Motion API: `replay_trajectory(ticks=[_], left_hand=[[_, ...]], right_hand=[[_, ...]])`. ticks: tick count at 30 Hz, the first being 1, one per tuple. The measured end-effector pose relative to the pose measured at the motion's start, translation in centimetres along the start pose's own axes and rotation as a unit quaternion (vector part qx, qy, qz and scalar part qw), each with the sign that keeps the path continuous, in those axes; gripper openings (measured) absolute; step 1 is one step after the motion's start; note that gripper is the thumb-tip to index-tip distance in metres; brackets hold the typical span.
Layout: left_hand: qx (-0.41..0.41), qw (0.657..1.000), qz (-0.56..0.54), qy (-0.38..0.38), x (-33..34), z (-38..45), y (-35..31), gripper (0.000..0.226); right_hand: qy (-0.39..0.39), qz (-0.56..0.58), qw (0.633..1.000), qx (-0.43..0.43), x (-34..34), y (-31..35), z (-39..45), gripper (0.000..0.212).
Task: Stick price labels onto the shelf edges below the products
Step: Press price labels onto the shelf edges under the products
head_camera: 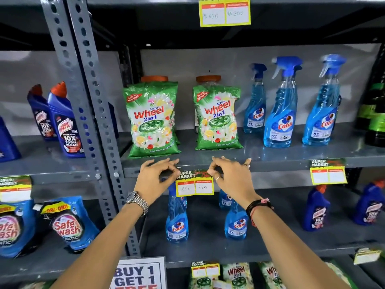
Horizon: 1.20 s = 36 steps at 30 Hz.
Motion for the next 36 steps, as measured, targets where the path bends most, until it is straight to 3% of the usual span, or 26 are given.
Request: replay_trajectory(ticks=[4,8,24,30,36], left_hand=[[0.020,1.000,0.017,-0.009,0.0,0.0,0.0,0.022],[-0.011,0.998,0.000,-0.055,-0.2,0.2,-0.1,0.009],[-0.064,0.987,-0.001,-0.144,-0.6,0.7,-1.4,0.019],[-0.099,0.985,-0.008,-0.139,-0.7,0.6,-1.7,0.037],[-0.106,0.987,-0.029,-0.119,-0.6,0.7,-1.9,0.041]], right_hand=[[0.022,0.002,1.000,0.006,0.6,-0.1,-0.1,0.006],[-0.011,0.011,1.000,0.020,0.2,-0.1,0.0,0.009],[-0.109,-0.007,0.992,0.062,0.9,0.5,0.0,0.006],[-0.147,-0.011,0.986,0.081,0.8,1.0,0.4,0.045],[-0.130,0.023,0.990,0.058,0.5,0.7,1.6,0.048]])
Point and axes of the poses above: each hand's wrist, its own z-axis towards the middle knuckle, its own x-axis out of the palm, y = z × x, the point moved 5 cm from there along z, towards the middle knuckle, and after that the axes turned 3 degrees about -x, right-handed, at the moved point
